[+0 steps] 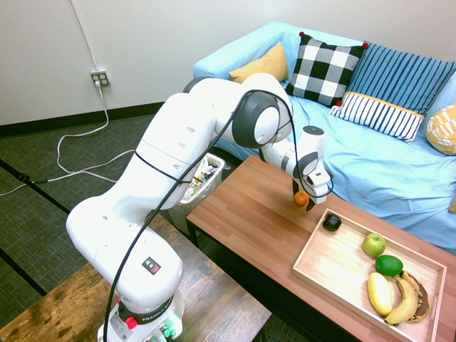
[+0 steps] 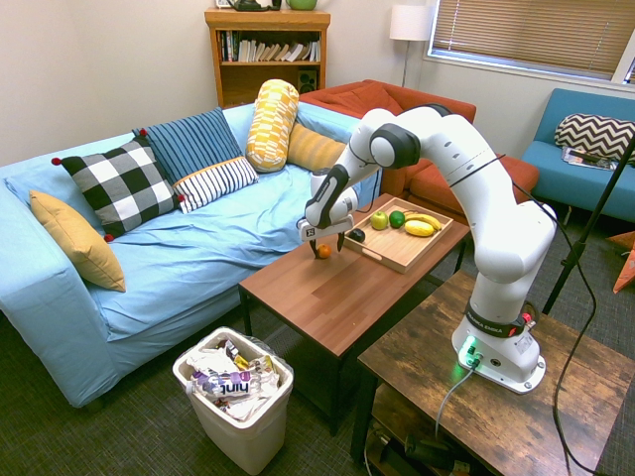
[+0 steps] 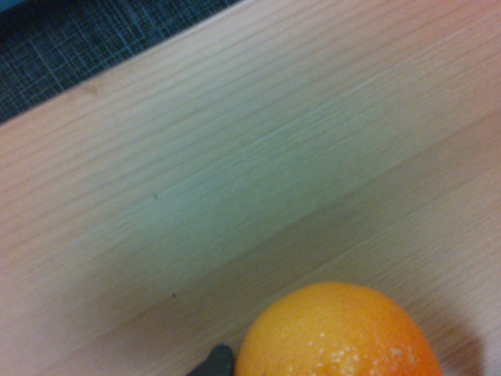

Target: Put the tangerine in the tray

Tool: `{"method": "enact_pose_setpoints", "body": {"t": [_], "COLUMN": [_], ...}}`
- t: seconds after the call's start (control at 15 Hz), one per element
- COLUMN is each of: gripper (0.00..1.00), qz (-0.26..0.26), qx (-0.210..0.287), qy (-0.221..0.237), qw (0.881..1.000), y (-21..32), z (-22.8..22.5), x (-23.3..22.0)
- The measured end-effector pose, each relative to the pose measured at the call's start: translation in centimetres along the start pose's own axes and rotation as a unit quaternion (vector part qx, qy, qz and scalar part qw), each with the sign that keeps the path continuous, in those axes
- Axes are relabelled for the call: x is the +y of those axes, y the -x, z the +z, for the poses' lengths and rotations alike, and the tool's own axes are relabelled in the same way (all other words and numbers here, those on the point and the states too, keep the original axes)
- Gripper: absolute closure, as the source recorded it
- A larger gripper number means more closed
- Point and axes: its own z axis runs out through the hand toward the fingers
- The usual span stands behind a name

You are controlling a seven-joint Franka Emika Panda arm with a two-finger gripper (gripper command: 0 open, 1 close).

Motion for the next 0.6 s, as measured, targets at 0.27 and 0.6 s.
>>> {"method": "enact_pose_setpoints", "body": {"t": [0.27, 0.6], "gripper": [1.00, 1.00], "qz": [-0.002, -0.006], "qx": [-0.005, -0.009], "qy": [0.000, 0.001], "qw": [1.000, 1.000], "y": [0.14, 0.31], "z": [-0.04, -0.44], "x": [-0.12, -0.63]}}
